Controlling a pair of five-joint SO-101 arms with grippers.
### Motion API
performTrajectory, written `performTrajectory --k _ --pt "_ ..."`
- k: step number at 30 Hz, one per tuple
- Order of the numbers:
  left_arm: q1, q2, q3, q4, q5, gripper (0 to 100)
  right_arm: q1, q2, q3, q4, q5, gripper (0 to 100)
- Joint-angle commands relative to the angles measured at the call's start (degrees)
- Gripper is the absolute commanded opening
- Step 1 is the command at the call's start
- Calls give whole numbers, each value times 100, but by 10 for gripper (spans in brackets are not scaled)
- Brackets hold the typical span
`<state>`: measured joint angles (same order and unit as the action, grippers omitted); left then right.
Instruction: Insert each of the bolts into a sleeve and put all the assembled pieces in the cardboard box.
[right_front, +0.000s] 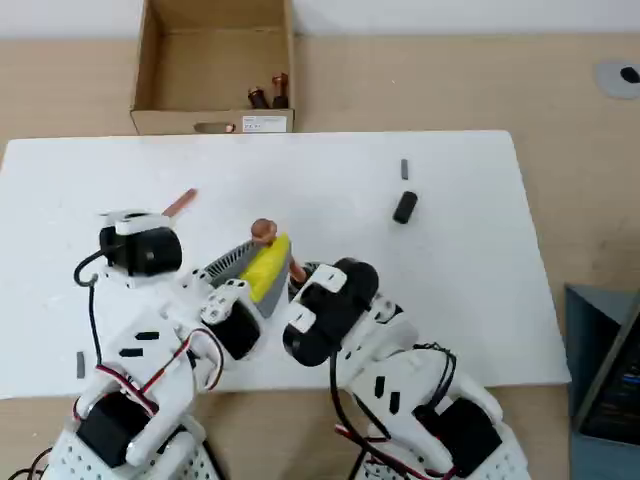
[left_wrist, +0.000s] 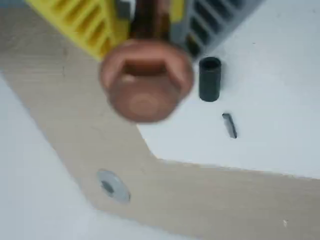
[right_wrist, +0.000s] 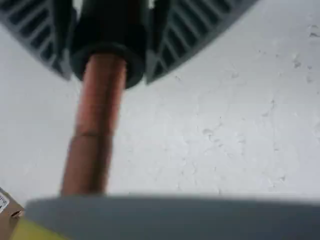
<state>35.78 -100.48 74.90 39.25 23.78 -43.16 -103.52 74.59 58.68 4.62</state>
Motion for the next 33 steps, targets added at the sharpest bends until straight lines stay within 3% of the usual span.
performTrajectory --k 1,13,19,26,33 --pt "457 -4 9 316 -431 2 -101 -409 -277 -149 35 9" --pt "484 -4 185 536 -1099 15 -101 -426 -277 -149 44 9" --pt "9 -4 246 501 -1327 183 -101 -435 -277 -149 237 9" --pt "-571 -4 -9 659 -1626 190 -84 -435 -251 -149 229 9" --pt "-554 4 -580 668 -1609 188 -84 -435 -242 -149 211 9"
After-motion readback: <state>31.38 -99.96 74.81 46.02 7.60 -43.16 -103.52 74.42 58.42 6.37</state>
